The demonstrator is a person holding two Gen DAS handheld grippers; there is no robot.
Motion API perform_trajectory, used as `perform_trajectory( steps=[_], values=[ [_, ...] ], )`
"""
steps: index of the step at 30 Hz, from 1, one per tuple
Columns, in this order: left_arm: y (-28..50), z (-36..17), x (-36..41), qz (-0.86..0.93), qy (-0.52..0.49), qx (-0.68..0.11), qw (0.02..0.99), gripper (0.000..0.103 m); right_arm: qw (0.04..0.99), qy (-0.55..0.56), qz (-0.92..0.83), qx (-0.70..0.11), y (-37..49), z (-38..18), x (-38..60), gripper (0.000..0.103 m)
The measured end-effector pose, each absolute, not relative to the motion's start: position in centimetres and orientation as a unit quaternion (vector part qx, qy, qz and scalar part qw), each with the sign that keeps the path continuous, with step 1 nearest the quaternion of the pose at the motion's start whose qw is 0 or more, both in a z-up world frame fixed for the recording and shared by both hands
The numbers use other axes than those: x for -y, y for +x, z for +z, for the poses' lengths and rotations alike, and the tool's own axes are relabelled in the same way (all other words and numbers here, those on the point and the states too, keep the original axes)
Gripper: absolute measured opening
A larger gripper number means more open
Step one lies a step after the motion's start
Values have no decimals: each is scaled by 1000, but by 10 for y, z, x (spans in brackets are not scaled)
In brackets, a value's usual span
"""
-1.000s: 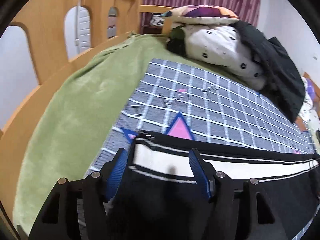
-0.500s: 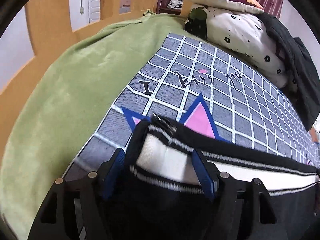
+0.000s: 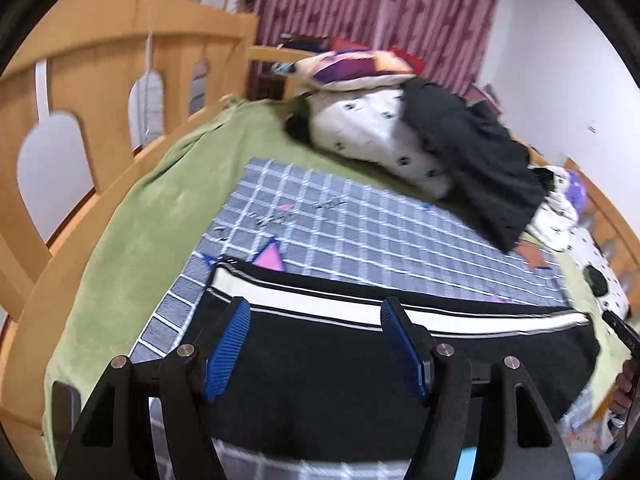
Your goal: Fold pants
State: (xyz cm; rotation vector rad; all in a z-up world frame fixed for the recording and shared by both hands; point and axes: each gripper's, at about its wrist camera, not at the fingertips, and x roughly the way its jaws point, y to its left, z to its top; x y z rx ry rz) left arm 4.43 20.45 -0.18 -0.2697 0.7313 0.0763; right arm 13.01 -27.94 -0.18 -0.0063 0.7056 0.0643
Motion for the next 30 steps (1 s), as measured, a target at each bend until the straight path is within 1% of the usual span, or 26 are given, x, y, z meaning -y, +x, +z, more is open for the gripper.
perform_trajectory(
  steps=[2,4,6,10,13,15,20,23,24,27,30],
  values=[
    [28,18,-187,22,-124,-350,928,65,942,11,41,-332,112,19,270,43],
    [15,34,-172,10,-117,-342,932,67,941,24,55,-334,100,34,259,51],
    [3,47,-157,-5,-105,-339,935,67,938,34,62,-339,93,44,248,55],
    [-17,42,-138,-23,-114,-339,933,68,936,37,71,-342,83,48,220,59],
    [-29,16,-137,-30,-136,-348,927,68,931,62,102,-345,81,35,206,59],
    [-40,-12,-144,-27,-158,-352,922,68,929,66,119,-345,82,17,197,59],
    [-58,-106,-185,12,-217,-379,900,68,939,39,145,-309,80,-38,188,59],
    [-63,-155,-221,42,-263,-393,880,68,926,34,138,-350,92,-61,187,59],
    [-64,-169,-235,55,-286,-392,872,68,924,32,144,-352,93,-63,187,59],
    [-61,-185,-263,49,-355,-365,859,66,933,14,134,-334,85,-65,189,59],
    [-41,-183,-277,59,-363,-357,859,66,931,23,132,-339,81,-70,192,59]
  ],
)
